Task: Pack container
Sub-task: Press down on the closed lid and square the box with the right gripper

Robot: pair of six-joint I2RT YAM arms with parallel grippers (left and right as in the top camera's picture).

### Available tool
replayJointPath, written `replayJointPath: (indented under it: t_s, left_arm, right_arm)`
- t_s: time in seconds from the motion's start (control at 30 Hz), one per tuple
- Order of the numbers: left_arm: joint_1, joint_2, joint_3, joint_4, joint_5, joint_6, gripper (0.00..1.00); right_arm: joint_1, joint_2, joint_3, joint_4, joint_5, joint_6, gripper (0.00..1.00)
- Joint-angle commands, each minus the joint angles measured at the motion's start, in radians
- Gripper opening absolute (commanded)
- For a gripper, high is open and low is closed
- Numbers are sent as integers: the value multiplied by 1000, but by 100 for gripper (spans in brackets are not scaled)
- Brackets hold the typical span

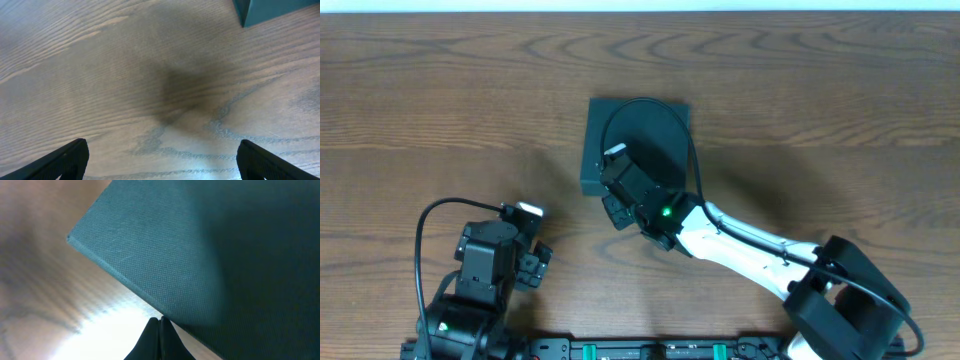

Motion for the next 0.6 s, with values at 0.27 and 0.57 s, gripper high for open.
replayJointPath:
  t_s: [0.27, 0.57]
  left_arm:
    - [6, -3, 0, -1, -14, 11, 95]
    - [6, -3, 0, -1, -14, 11, 95]
  right_arm:
    - [-26, 29, 9, 4, 172, -5, 2]
    - [-44, 66, 9, 84, 167, 5, 2]
